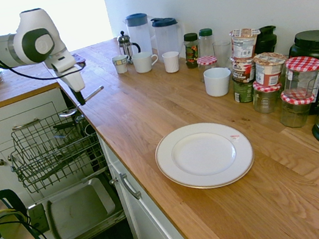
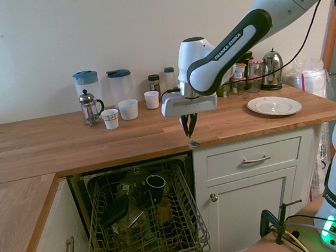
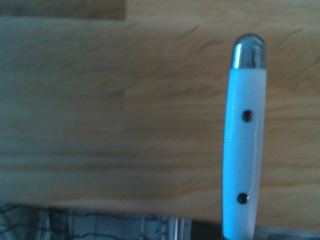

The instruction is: Put the spoon in the dishwasher

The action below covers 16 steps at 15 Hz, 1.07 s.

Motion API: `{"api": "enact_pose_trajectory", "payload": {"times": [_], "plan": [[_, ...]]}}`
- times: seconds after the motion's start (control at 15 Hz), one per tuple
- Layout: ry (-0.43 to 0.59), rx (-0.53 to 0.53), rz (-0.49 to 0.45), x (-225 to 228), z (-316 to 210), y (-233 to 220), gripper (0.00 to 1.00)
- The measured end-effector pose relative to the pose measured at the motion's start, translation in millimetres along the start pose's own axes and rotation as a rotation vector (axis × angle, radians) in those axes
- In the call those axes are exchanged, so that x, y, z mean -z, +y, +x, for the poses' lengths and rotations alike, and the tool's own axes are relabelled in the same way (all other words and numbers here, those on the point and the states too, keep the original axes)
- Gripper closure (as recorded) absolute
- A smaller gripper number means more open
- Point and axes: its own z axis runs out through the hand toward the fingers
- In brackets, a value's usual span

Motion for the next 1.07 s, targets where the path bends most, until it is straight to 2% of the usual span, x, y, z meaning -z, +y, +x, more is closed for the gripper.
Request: {"api": "enact_pose_trajectory", "payload": {"times": [0.27,0.47,0.73,1.07], "plan": [[-0.051,0.072,0.069,-37.5,-81.6,25.3,1.0],[-0.092,0.103,0.079,-74.1,-139.4,47.4,1.0],[-0.102,0.109,0.069,-109.6,-168.0,61.1,1.0],[-0.154,0.105,0.052,-172.8,-169.1,36.8,1.0]]}}
